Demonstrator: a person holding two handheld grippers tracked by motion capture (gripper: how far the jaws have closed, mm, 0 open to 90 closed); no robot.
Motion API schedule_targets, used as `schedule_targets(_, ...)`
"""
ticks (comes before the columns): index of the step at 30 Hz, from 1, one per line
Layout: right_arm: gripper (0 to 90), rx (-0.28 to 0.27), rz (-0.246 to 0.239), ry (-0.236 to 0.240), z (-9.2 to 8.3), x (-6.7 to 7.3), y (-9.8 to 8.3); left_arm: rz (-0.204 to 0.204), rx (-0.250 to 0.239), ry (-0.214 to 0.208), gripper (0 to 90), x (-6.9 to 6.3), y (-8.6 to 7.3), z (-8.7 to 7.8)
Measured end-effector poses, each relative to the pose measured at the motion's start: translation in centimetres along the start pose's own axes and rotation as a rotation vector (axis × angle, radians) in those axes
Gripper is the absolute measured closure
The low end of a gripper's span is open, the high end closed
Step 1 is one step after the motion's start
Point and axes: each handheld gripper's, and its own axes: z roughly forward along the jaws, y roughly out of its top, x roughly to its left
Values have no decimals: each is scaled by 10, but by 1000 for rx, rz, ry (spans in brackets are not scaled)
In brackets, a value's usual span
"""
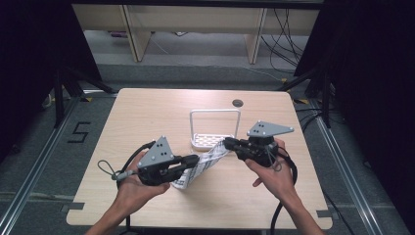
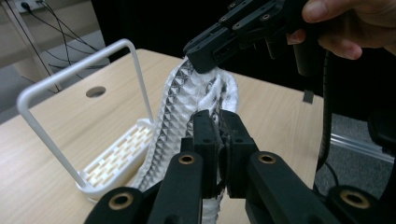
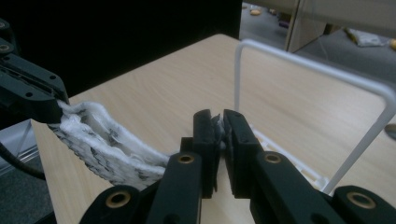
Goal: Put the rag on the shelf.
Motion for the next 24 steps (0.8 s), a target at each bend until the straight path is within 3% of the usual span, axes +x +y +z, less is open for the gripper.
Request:
schedule_targets(4,848,-23,-16,-9,-6,-1,15,14,-23,4,858,4,13,-4)
schedule_targets(9,849,-57,-25,-13,-16,-3,38,0,-59,30,859,17,33,-7)
schedule_targets(16,849,-78,-54,-63,-21,-12,50,-23,-66,64,859,37,50,0)
schedule_targets(20,850,-78,-2,-55,-20,-16,51,-20,-59,80,860,45,61,6)
schedule_targets(24,852,-80,-11,-71,-23,-22,56,-26,-67,88,860,52,71,11)
